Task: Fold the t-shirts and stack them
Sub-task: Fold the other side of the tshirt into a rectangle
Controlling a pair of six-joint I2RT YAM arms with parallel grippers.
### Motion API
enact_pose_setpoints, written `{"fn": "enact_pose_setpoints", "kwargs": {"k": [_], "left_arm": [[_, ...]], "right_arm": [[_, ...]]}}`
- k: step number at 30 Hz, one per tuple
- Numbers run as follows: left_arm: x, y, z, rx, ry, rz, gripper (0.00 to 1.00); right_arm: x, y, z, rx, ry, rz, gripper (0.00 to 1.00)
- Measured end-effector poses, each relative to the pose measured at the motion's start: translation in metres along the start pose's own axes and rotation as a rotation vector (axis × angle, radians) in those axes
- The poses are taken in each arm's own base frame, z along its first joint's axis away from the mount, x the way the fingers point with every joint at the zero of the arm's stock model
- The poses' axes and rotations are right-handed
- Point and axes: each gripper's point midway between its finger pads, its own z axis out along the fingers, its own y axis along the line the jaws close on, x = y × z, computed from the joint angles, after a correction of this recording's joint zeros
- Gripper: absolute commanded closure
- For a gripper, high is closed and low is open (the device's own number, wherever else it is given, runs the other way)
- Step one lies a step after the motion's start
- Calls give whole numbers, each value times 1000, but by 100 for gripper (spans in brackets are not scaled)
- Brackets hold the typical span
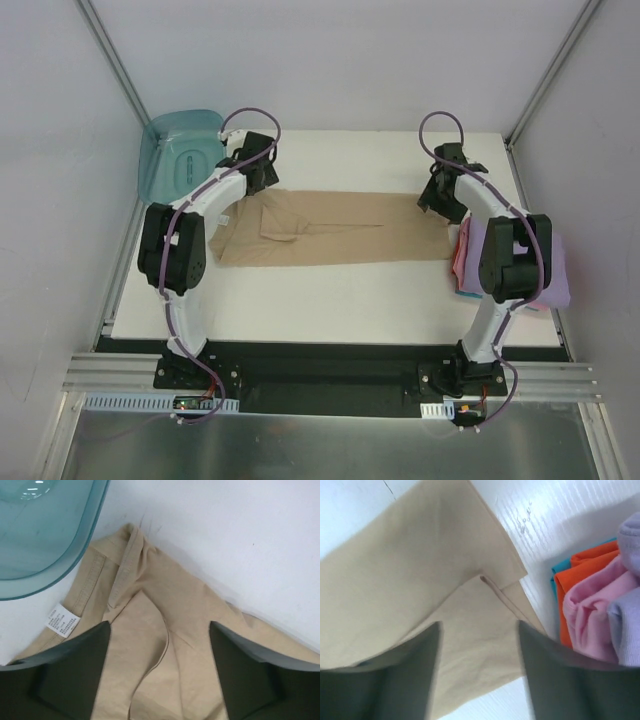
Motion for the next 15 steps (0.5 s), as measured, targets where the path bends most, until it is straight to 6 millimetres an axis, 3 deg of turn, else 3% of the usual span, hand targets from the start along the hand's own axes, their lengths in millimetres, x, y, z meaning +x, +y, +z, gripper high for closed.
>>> {"fn": "enact_pose_setpoints", "kwargs": {"k": [2, 5, 9, 13, 15], "left_arm": [[2, -1, 1, 14, 19, 10, 0], [11, -1, -6, 52, 47, 9, 1], [43, 11, -31, 117, 141, -8, 1], [76, 16, -52, 200, 237, -46, 16], [90, 17, -53, 213, 279, -57, 34]], "right_arm": [[-3, 1, -2, -6, -6, -20, 1], [-4, 2, -8, -24, -16, -64, 0], [10, 8, -31, -92, -29, -125, 0], [31, 14, -58, -175, -41, -175, 0], [41, 17, -68, -209, -40, -200, 0]]}}
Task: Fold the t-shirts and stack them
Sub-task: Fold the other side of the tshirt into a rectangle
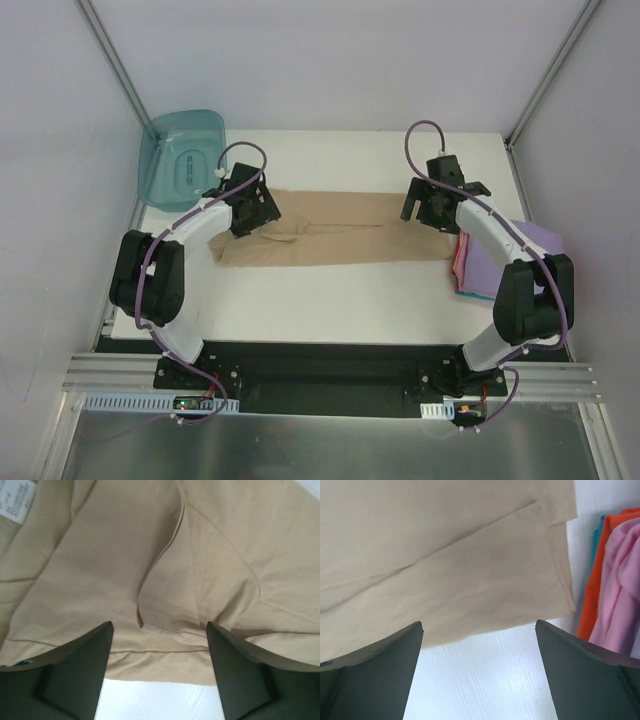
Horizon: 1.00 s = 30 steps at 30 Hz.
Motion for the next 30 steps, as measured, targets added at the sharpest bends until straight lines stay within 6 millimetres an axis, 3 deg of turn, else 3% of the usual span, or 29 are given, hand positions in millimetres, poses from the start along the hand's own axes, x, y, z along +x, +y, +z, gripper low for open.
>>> {"fn": "enact_pose_setpoints", "kwargs": {"k": [6, 11, 16, 20, 26, 30], "left_arm": [[20, 2, 11, 4, 66, -37, 70], [30, 4, 27, -6, 107, -40, 98], [32, 4, 32, -9, 117, -40, 100], [23, -4, 30, 10, 97, -35, 100], [-3, -33, 29, 64, 45, 7, 100], [-16, -56, 45, 91, 32, 46, 100]], "right_arm": [[19, 2, -10, -34, 19, -37, 0], [22, -2, -20, -36, 10, -41, 0], [16, -4, -28, -37, -22, -41, 1], [17, -6, -28, -26, -21, -44, 0], [17, -9, -28, -12, -21, -46, 0], [16, -13, -28, 7, -29, -50, 0]]}}
